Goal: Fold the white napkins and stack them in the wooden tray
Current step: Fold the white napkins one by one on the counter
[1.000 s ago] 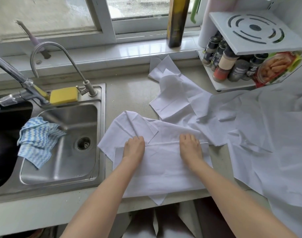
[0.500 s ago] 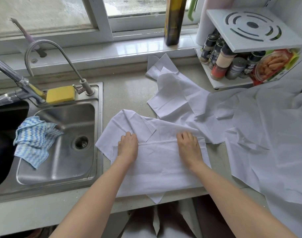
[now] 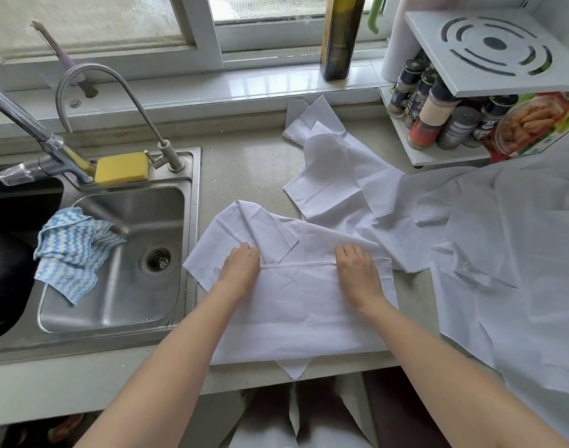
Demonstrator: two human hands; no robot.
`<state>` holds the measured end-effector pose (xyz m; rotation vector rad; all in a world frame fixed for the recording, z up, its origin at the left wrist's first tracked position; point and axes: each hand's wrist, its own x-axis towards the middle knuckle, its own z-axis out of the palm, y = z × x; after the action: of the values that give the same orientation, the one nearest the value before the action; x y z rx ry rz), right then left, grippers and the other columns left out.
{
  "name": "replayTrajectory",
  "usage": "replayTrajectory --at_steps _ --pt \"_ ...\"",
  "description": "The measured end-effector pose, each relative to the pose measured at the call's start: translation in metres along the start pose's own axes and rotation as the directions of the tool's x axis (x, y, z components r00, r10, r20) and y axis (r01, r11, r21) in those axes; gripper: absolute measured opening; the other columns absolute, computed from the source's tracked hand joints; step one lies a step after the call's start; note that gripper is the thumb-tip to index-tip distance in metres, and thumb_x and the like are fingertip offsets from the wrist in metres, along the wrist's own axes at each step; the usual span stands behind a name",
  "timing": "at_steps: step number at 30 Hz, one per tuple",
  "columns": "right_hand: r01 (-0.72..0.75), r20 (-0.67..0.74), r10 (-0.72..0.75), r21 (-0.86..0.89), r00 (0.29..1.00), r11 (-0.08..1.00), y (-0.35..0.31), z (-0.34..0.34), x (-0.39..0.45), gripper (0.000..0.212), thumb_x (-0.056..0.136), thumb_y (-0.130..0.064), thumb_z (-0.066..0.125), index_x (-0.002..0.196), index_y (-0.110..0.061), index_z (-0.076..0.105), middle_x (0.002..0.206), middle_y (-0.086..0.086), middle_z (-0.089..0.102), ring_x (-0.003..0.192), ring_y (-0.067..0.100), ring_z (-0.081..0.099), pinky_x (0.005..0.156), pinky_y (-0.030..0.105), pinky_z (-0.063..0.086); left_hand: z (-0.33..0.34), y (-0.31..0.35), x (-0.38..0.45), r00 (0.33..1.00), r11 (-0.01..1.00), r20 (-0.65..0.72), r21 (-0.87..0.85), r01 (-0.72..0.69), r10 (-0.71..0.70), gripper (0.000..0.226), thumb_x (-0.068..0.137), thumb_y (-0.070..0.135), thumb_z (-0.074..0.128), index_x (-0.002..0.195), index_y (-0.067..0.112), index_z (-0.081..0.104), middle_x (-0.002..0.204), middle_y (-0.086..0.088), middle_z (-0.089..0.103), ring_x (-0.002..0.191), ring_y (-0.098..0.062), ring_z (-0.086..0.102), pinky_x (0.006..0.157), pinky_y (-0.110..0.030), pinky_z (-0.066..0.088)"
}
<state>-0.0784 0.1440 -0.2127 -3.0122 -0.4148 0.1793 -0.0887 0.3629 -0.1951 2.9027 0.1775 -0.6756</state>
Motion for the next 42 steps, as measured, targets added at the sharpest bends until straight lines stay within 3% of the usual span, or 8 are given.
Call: replayTrajectory --at_steps 5,13,16,19,24,32,37,42 --pt "-0.017 0.019 0.017 0.009 1.000 1.000 0.002 0.001 -0.001 0.033 0.077 0.013 0.038 0.100 -0.006 0.054 0.101 0.013 0.055 0.094 0.030 0.049 0.076 0.033 0.034 0.005 0.001 -0.001 1.000 1.000 -0.025 0.005 0.019 -0.018 0.024 0.094 -0.001 0.037 0.114 0.003 0.051 0.120 -0.014 0.048 0.110 -0.032 0.046 0.088 -0.037 0.041" --pt "0.116 -0.138 -0.085 0.234 0.987 0.965 -0.028 0.023 -0.063 0.036 0.086 -0.006 0.062 0.121 -0.003 0.058 0.134 0.016 0.053 0.130 0.034 0.046 0.106 0.044 0.038 0.060 0.027 -0.069 0.831 0.964 -0.524 -0.066 -0.258 0.187 0.035 0.073 -0.006 0.070 0.106 0.006 0.068 0.111 -0.010 0.066 0.101 -0.031 0.064 0.084 -0.039 0.051" --pt "0.147 -0.001 -0.150 0.197 0.989 0.969 -0.036 0.039 -0.087 0.045 0.096 -0.016 0.049 0.140 -0.004 0.044 0.152 0.016 0.033 0.143 0.031 0.026 0.117 0.041 0.020 0.090 0.032 -0.086 0.886 0.970 -0.424 -0.067 -0.234 0.184 0.041 0.080 0.001 0.069 0.120 0.006 0.064 0.126 -0.015 0.061 0.115 -0.035 0.059 0.095 -0.044 0.048" --pt "0.118 0.068 -0.128 0.137 0.989 0.983 -0.042 0.052 -0.098 0.054 0.103 -0.028 0.030 0.152 -0.012 0.014 0.160 0.009 0.003 0.148 0.023 -0.002 0.119 0.034 -0.005 0.110 0.027 -0.090 0.950 0.986 -0.268 -0.016 -0.168 0.158 0.051 0.102 0.023 0.036 0.151 0.015 0.022 0.159 -0.006 0.018 0.147 -0.027 0.016 0.118 -0.041 0.006" --pt "0.158 0.090 -0.166 0.094 0.982 0.983 -0.044 0.066 -0.117 0.057 0.102 -0.042 0.019 0.151 -0.026 -0.008 0.156 -0.004 -0.019 0.143 0.012 -0.022 0.117 0.032 -0.015 0.128 0.012 -0.090 0.954 0.990 -0.265 0.061 -0.129 0.140 0.060 0.101 0.042 0.017 0.151 0.022 -0.009 0.160 0.001 -0.010 0.148 -0.021 -0.011 0.116 -0.039 -0.014" --pt "-0.112 0.086 0.105 0.074 0.991 0.991 0.008 0.060 -0.139 0.059 0.101 -0.047 0.019 0.152 -0.028 -0.004 0.160 -0.002 -0.013 0.147 0.015 -0.014 0.119 0.035 -0.011 0.131 -0.011 -0.109 0.971 1.000 -0.241 0.023 0.009 -0.003 0.070 0.092 0.060 0.003 0.151 0.027 -0.015 0.159 -0.001 -0.021 0.146 -0.027 -0.018 0.115 -0.049 -0.014" --pt "-0.473 0.102 0.462 0.198 0.881 0.858 0.017 0.044 -0.149 0.064 0.101 -0.045 0.026 0.154 -0.018 0.000 0.161 0.005 -0.007 0.148 0.019 -0.008 0.120 0.039 -0.005 0.107 -0.009 -0.113 0.998 1.000 -0.061 0.008 0.005 -0.005 0.084 0.091 0.070 0.019 0.150 0.023 -0.019 0.157 -0.007 -0.026 0.144 -0.031 -0.023 0.113 -0.053 -0.014" --pt "-0.528 0.038 0.574 0.444 0.818 0.724 0.019 0.013 -0.123 0.060 0.090 -0.030 0.060 0.137 0.000 0.036 0.140 0.020 0.038 0.129 0.033 0.034 0.106 0.038 0.027 0.071 0.012 -0.098 0.940 0.930 -0.033 0.161 -0.330 0.339 0.101 0.084 0.064 0.053 0.153 0.020 -0.007 0.160 -0.005 -0.015 0.145 -0.030 -0.019 0.118 -0.048 -0.007"
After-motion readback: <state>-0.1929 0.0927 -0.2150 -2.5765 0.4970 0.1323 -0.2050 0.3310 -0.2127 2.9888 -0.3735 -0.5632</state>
